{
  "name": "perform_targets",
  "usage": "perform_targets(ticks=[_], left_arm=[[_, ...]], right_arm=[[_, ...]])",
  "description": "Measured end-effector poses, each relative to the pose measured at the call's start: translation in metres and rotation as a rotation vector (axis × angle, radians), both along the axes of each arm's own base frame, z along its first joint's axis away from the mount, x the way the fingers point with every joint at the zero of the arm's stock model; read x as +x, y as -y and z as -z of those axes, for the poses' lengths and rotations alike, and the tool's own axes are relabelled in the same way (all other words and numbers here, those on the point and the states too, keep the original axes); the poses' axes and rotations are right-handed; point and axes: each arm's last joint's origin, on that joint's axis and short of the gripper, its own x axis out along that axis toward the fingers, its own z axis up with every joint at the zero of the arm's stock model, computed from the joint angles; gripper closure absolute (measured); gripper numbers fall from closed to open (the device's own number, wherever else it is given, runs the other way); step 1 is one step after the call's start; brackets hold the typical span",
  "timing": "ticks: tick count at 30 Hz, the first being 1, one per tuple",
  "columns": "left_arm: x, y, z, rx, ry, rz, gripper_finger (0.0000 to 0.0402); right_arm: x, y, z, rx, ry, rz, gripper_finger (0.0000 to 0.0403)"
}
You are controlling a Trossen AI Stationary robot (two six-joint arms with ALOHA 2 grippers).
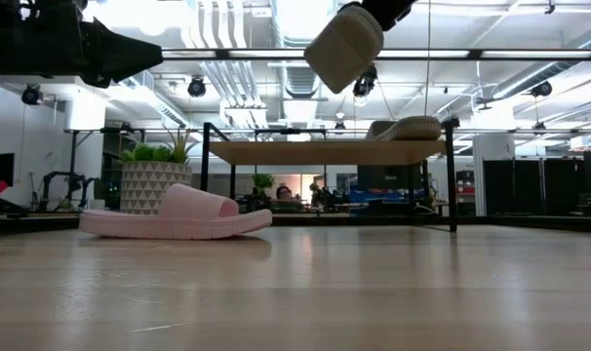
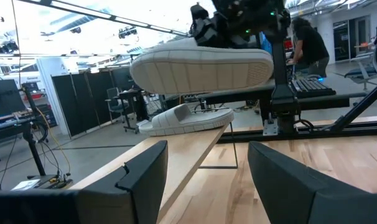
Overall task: Pick and place slides into the shelf
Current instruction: Put the gray slide on the shelf
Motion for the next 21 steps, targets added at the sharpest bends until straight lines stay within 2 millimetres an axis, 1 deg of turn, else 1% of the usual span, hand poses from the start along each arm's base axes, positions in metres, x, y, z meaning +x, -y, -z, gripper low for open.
perform_targets(ticks=[4, 8, 15, 21], left_arm=[[0.0, 0.0, 0.0, 0.0, 0.0, 0.0, 0.0194], [0.0, 0.0, 0.0, 0.0, 0.0, 0.0, 0.0194], [0.0, 0.0, 0.0, 0.0, 0.0, -0.002, 0.0194], [0.0, 0.0, 0.0, 0.0, 0.0, -0.003, 0.0194]], right_arm=[[0.0, 0.014, -0.003, -0.001, 0.006, 0.026, 0.0375], [0.003, 0.024, 0.002, -0.005, -0.023, 0.055, 0.0375], [0.008, 0.036, 0.01, -0.018, -0.081, 0.077, 0.0375], [0.009, 0.043, 0.011, -0.019, -0.104, 0.022, 0.0375]])
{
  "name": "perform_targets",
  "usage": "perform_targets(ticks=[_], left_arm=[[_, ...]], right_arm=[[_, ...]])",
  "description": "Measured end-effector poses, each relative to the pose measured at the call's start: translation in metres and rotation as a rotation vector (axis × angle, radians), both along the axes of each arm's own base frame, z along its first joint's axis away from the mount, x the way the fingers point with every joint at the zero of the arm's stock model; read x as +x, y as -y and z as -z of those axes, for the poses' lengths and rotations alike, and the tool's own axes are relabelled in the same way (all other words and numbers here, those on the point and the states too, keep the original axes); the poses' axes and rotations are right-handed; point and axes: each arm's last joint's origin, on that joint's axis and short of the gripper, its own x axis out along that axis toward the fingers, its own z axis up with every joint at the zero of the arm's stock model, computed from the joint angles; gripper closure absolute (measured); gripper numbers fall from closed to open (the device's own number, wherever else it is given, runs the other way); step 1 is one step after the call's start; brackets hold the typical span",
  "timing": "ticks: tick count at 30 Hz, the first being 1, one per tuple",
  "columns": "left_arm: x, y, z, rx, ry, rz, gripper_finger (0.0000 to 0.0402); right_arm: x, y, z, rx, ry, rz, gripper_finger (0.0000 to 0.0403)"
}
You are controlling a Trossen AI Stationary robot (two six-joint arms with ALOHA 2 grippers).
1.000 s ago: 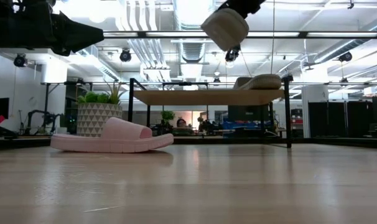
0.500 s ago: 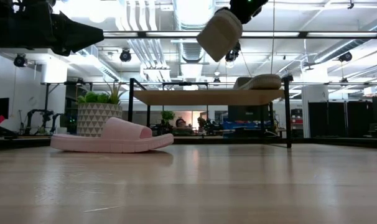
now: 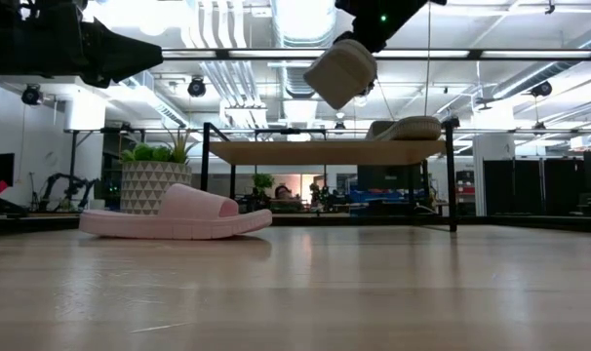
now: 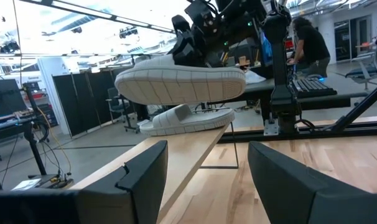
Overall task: Pick and place slides into the shelf
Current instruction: Put the gray slide on the shelf
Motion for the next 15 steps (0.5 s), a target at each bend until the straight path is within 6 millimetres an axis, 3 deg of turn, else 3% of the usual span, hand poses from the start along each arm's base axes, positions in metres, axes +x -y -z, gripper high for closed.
perform_targets(ticks=[10, 15], left_arm=[[0.0, 0.0, 0.0, 0.0, 0.0, 0.0, 0.0194], [0.0, 0.0, 0.0, 0.0, 0.0, 0.0, 0.0194]], right_arm=[[-0.007, 0.018, -0.001, -0.019, -0.041, 0.05, 0.0375], [-0.007, 0.021, -0.014, 0.007, -0.04, -0.003, 0.0389]])
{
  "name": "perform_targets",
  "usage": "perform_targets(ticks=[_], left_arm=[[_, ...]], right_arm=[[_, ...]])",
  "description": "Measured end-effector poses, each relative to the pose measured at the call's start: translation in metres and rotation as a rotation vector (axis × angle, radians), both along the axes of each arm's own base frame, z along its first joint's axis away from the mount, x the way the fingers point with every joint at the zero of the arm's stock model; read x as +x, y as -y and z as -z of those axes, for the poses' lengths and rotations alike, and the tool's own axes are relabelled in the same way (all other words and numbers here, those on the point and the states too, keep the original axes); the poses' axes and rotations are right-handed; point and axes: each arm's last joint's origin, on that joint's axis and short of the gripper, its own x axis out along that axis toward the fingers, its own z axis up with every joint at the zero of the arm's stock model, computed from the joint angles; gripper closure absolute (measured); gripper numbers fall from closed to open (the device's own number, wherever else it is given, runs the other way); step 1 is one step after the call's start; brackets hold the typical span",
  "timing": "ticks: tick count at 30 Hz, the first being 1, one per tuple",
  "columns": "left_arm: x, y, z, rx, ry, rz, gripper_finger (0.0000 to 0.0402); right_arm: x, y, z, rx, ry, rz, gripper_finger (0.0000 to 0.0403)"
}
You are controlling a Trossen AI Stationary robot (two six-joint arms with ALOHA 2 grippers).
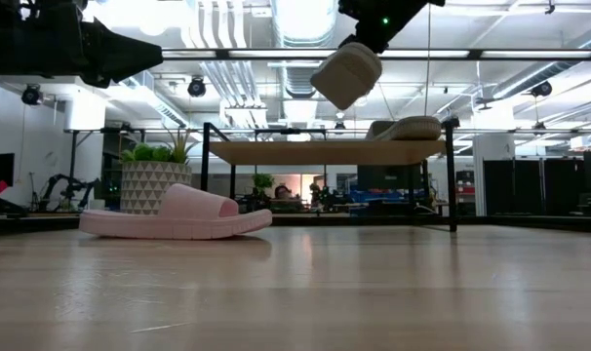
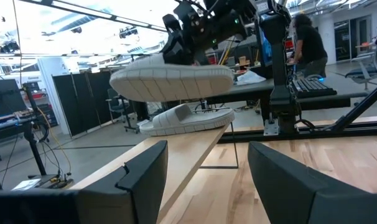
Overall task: Pick and place slides into the shelf
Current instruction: Put the gray slide on the shelf
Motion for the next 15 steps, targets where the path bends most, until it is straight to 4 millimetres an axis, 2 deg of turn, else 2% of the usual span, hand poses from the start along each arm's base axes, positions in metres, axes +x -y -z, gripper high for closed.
perform_targets(ticks=[6, 9, 15], left_arm=[[0.0, 0.0, 0.0, 0.0, 0.001, 0.0, 0.0194], [0.0, 0.0, 0.0, 0.0, 0.0, 0.0, 0.0194], [0.0, 0.0, 0.0, -0.002, 0.0, -0.012, 0.0194]], right_arm=[[-0.001, 0.002, -0.014, 0.0, 0.013, -0.009, 0.0392], [0.004, 0.006, -0.011, 0.015, -0.032, -0.001, 0.0393], [0.029, 0.016, -0.001, 0.005, -0.119, -0.015, 0.0393]])
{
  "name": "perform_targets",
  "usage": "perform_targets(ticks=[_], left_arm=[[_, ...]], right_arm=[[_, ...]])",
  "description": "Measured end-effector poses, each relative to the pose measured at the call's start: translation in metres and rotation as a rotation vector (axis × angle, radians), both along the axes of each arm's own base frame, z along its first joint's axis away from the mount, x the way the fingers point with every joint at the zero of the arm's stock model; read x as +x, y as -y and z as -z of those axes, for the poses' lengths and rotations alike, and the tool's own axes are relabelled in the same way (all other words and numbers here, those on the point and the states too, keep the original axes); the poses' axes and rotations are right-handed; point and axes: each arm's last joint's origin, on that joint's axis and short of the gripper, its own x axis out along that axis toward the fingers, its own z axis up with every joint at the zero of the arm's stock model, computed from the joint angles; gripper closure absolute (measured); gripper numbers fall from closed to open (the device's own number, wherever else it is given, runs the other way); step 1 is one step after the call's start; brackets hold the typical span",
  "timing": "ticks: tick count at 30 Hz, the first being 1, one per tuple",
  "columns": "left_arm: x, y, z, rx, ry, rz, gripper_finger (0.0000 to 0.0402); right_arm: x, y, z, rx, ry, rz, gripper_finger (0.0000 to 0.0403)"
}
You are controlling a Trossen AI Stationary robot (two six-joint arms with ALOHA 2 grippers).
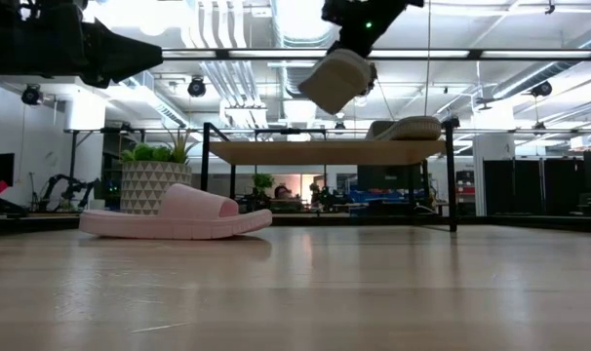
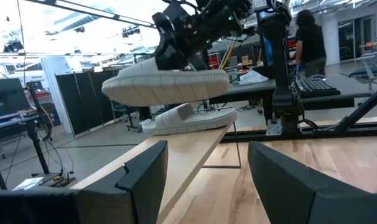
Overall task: Pick and place slides into the shelf
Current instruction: Put the gray slide on the shelf
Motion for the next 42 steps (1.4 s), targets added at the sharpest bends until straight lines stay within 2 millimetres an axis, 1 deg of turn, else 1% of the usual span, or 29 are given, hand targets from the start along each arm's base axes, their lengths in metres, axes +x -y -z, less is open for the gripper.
perform_targets(ticks=[5, 7, 9, 13, 23, 28, 32, 37, 42], left_arm=[[0.0, 0.0, 0.0, 0.0, 0.0, 0.0, 0.0194], [0.0, 0.0, 0.0, 0.0, 0.0, -0.002, 0.0194], [0.0, 0.0, 0.0, 0.0, -0.002, -0.004, 0.0194], [0.0, 0.0, 0.0, 0.0, -0.003, -0.003, 0.0194], [0.0, 0.0, 0.0, 0.0, -0.002, -0.004, 0.0194], [0.0, 0.0, 0.0, 0.0, -0.002, -0.004, 0.0194], [0.0, 0.0, 0.0, 0.0, -0.002, -0.004, 0.0194], [0.0, 0.0, 0.0, 0.0, -0.001, -0.003, 0.0194], [0.0, 0.0, 0.0, 0.0, -0.002, -0.003, 0.0194]], right_arm=[[0.02, 0.008, 0.013, -0.004, -0.078, 0.008, 0.0394], [0.025, 0.011, 0.019, -0.008, -0.117, 0.017, 0.0394], [0.028, 0.013, 0.026, -0.034, -0.167, 0.063, 0.0394], [0.029, 0.015, 0.036, -0.054, -0.247, 0.121, 0.0394], [0.025, 0.022, 0.04, -0.035, -0.276, 0.126, 0.0394], [0.023, 0.027, 0.051, -0.012, -0.362, 0.127, 0.0394], [0.025, 0.029, 0.056, -0.01, -0.367, 0.128, 0.0394], [0.03, 0.032, 0.067, -0.01, -0.426, 0.111, 0.0394], [0.032, 0.036, 0.075, -0.013, -0.466, 0.105, 0.0394]])
